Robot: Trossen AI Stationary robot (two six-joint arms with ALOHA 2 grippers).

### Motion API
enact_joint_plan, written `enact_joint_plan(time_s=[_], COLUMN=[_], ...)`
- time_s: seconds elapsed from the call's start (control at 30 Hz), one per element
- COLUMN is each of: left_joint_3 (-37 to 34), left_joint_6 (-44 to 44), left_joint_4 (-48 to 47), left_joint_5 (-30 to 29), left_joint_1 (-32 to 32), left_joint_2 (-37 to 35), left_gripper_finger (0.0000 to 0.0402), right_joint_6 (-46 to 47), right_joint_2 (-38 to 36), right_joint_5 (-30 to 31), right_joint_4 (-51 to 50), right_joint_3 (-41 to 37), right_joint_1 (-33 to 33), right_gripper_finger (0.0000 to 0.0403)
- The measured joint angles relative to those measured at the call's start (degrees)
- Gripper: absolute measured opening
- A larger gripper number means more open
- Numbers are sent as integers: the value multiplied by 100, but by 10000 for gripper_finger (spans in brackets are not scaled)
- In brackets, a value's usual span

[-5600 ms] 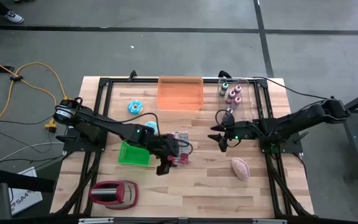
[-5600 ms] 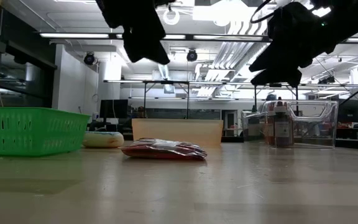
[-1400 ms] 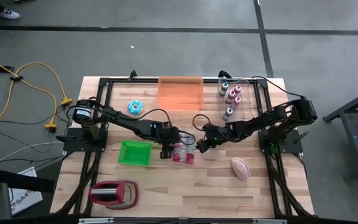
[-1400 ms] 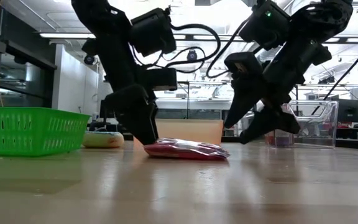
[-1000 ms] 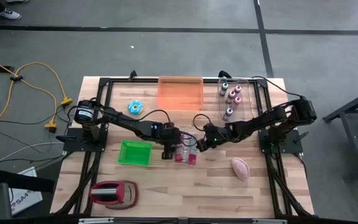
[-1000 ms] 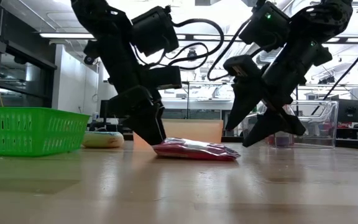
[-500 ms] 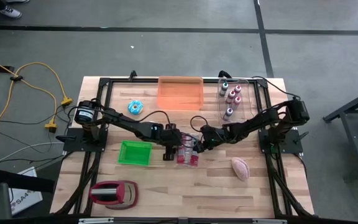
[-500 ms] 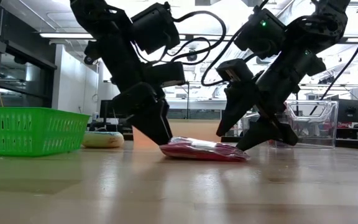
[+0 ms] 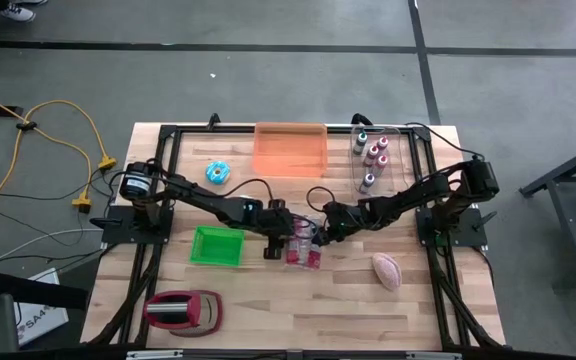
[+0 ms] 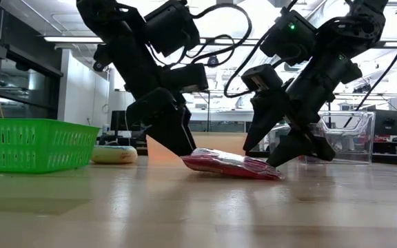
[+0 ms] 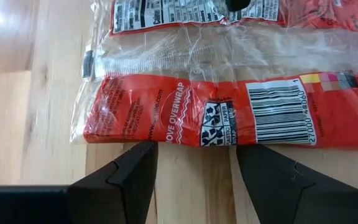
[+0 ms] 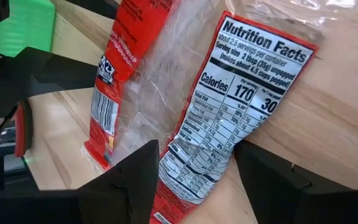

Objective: Pick & Place Food Item
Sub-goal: Put the popcorn bag into the orange bin

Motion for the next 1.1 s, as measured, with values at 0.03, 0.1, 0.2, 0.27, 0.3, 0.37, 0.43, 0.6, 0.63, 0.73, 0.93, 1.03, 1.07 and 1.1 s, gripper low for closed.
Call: enact_joint_plan(time_s=[0.03, 0.1, 0.2, 0.27, 0.3, 0.37, 0.43, 0.6, 0.63, 0.73, 0.93, 1.03, 1.07, 1.1], left_joint_3=[0, 0, 0, 0, 0, 0, 0, 0, 0, 1, 2, 2, 2, 2], left_joint_6=[34, 93, 208, 284, 316, 355, 431, 600, 641, 742, 933, 1065, 1119, 1180], left_joint_4=[26, 67, 122, 137, 140, 150, 155, 157, 156, 155, 211, 339, 383, 433], left_joint_5=[-54, -214, -472, -638, -727, -887, -1064, -1448, -1553, -1857, -2277, -2292, -2295, -2295], left_joint_1=[-26, -78, -155, -208, -236, -289, -342, -496, -529, -625, -801, -863, -885, -907], left_joint_2=[-2, -6, -9, -9, -9, -9, -9, -9, -9, -12, -14, -18, -18, -20], left_gripper_finger=[214, 214, 214, 214, 214, 214, 214, 214, 214, 214, 214, 214, 214, 214], right_joint_6=[-2, -2, -5, -5, -5, -7, -7, -9, -9, -9, -9, -9, -7, -7], right_joint_2=[0, 0, 0, 0, 0, 2, 2, 7, 9, 11, 15, 17, 17, 20], right_joint_5=[-13, -22, -35, -46, -67, -102, -118, -168, -173, -187, -281, -304, -310, -315], right_joint_4=[-1, -4, -8, -8, -6, -4, -2, 85, 118, 154, 188, 252, 271, 281], right_joint_3=[-1, -1, -1, -1, -1, -1, -1, -8, -10, -12, -12, -17, -19, -19], right_joint_1=[0, 0, 0, 0, 0, 0, 0, 0, 0, 0, 0, 2, 2, 2], right_gripper_finger=[204, 204, 204, 204, 204, 204, 204, 204, 204, 204, 204, 204, 204, 204])
